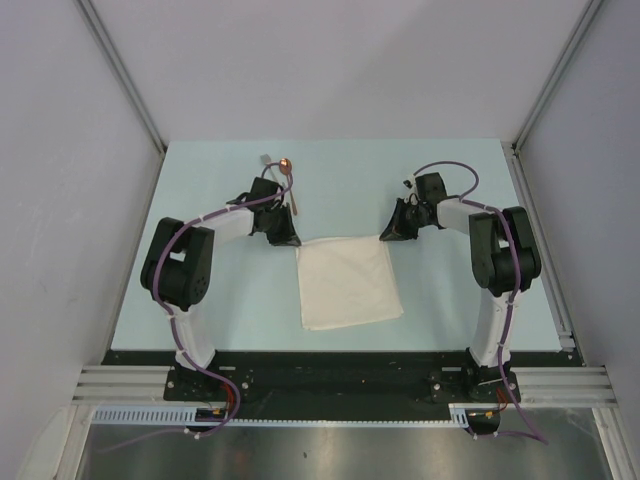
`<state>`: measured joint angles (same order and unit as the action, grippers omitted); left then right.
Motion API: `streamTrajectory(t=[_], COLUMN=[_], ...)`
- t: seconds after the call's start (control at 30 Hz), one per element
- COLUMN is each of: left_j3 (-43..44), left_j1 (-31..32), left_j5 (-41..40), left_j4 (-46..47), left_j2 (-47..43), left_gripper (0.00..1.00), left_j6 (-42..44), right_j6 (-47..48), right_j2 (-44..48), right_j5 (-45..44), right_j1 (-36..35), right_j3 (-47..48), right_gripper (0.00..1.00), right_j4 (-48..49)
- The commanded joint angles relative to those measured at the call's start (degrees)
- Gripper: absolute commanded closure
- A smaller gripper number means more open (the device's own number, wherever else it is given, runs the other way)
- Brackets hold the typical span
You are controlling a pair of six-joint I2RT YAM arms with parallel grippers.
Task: Fold the napkin into a case and place the utensils inside
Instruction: Turn over the upper triangle folded napkin at the center of the board, then pick up the lower triangle-folded napkin from the center of the board.
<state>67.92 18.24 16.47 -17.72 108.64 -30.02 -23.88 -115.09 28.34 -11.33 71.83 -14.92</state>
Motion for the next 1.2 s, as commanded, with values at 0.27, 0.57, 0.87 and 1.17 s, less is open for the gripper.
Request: streamTrajectory(t=[0.27,0.57,0.87,1.17], left_j3=[1.8,-2.1,-9.3,-12.3], left_j1=[-0.5,-0.5,-0.7,-0.7], left_j5=[-10.5,-15.1,-20.2,-21.0], left_j4=[-4.4,-4.8,-7.9,-13.7], left_j2=[-0.5,-13.4,-33.1,-44.6], left_gripper=[1.0,0.69,0.55,0.54], left_j6=[2.1,-0.6,-3.8,-11.0], right_j6=[2.0,5.1,3.0,-9.2], right_j2=[-1.9,0.8,12.0,9.4], right_j5=[-3.9,-10.1,-37.8,-38.8], right_j1=[1.1,-1.8,-13.6,-36.7], right_j3=[2.3,10.4,13.8,15.0], right_gripper=[1.0,0.66,0.3,0.24], right_j4=[0.9,-8.9,-25.9,-25.7])
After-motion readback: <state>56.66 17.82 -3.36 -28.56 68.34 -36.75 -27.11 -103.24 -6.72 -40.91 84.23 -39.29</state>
